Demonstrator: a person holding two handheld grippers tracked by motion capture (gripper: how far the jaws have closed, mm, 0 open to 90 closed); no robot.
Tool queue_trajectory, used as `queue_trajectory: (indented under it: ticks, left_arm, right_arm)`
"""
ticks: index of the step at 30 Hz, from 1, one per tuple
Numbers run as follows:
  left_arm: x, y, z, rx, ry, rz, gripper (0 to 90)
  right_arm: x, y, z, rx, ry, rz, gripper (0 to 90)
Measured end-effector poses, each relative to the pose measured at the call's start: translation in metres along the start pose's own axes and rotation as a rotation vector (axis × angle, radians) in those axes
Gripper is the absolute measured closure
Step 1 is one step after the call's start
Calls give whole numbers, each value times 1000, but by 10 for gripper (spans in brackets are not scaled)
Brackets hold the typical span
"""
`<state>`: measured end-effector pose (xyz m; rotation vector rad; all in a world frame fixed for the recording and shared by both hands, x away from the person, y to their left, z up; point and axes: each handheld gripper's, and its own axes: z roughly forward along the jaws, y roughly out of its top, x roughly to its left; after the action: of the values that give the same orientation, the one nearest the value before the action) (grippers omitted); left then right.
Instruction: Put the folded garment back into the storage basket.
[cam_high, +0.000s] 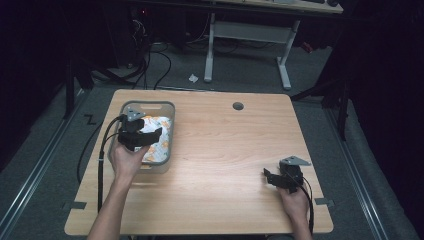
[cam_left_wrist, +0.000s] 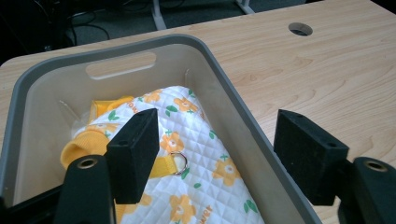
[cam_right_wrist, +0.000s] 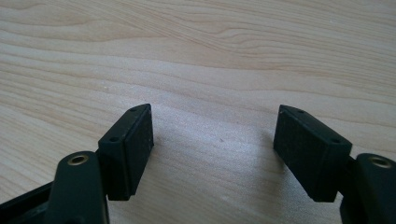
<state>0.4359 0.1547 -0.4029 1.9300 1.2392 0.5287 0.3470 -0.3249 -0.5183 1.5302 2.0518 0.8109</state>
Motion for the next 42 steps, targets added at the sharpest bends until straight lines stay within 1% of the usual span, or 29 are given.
queue_trajectory:
  ticks: [2, 6, 8, 11, 14, 20, 24, 28, 30, 31, 32, 33, 36, 37, 38, 42]
  left_arm:
    - [-2, -1, 0, -4, -3, 2, 315]
    - [-8, -3, 0, -10, -23, 0, 314]
    - [-9, -3, 0, -14, -25, -2, 314]
    - [-12, -3, -1, -12, -9, -4, 316]
    - [-16, -4, -1, -14, -16, 1, 317]
    - [-24, -3, -2, -19, -42, 11, 318]
    - [-27, -2, 1, -14, -51, 4, 331]
    - [-32, -1, 2, -27, -71, -1, 334]
    - [-36, -1, 3, -29, -82, 5, 332]
    - [-36, -1, 3, -29, -82, 5, 331]
    - [-37, 0, 3, -36, -84, 17, 331]
    - [-40, -1, 3, -37, -94, 10, 327]
    - [-42, -1, 3, -39, -100, 17, 326]
    - [-45, -1, 4, -43, -111, 16, 325]
    - [-45, -1, 4, -43, -111, 16, 323]
    - [-50, 0, 5, -47, -133, 15, 321]
  right_arm:
    - [0, 0, 0, 0, 0, 0, 289]
    - [0, 0, 0, 0, 0, -2, 289]
    - [0, 0, 0, 0, 0, -2, 289]
    - [0, 0, 0, -1, 0, -2, 289]
    - [0, 0, 0, 0, 1, -1, 289]
    - [0, 0, 0, 0, 2, -1, 288]
    - [0, 0, 0, 0, 2, 0, 288]
    - [0, 0, 0, 0, 2, -1, 288]
    - [0, 0, 0, 0, 2, 0, 288]
    - [0, 0, 0, 0, 2, 0, 288]
    - [0, 0, 0, 0, 2, 0, 288]
    - [0, 0, 0, 0, 2, 0, 287]
    - [0, 0, 0, 0, 2, -1, 288]
    - [0, 0, 0, 0, 2, 0, 288]
    - [0, 0, 0, 0, 2, 0, 288]
    - [0, 0, 0, 0, 2, 0, 288]
